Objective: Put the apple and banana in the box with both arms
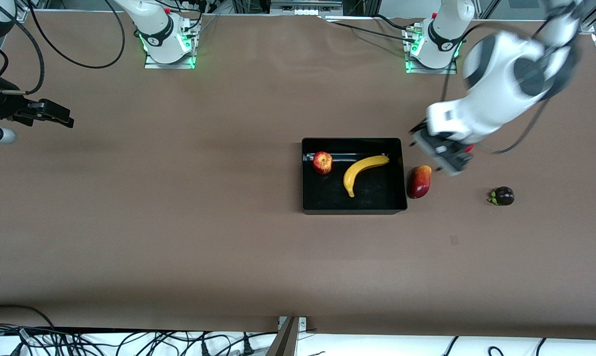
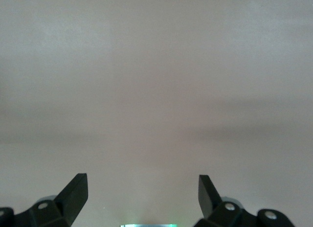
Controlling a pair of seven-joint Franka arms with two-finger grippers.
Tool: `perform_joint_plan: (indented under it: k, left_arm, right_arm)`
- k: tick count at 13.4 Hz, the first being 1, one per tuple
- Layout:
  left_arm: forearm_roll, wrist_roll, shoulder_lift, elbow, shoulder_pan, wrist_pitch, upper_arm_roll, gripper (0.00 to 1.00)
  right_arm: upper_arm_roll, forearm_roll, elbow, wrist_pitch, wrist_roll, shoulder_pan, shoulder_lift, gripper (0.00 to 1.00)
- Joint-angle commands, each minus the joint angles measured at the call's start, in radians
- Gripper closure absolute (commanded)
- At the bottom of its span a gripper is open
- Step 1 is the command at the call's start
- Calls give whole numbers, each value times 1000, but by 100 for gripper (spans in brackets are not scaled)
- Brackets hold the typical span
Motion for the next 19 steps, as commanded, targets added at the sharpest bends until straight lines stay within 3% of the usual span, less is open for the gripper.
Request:
perform_joint_plan:
  k: [1, 5, 8, 19]
  left_arm:
    - [32, -188, -4, 136, 87, -145, -6, 0]
    - [93, -447, -64, 159, 132, -219, -9, 0]
    - [104, -538, -81, 212, 135, -309, -10, 0]
    - [136, -540, -96, 210, 180, -319, -6, 0]
  right_arm:
    - [-6, 17, 1, -6, -17, -2, -6, 0]
    - [-6, 17, 1, -6, -17, -2, -6, 0]
    - [-6, 17, 1, -6, -17, -2, -6, 0]
    - [-6, 17, 1, -6, -17, -2, -6, 0]
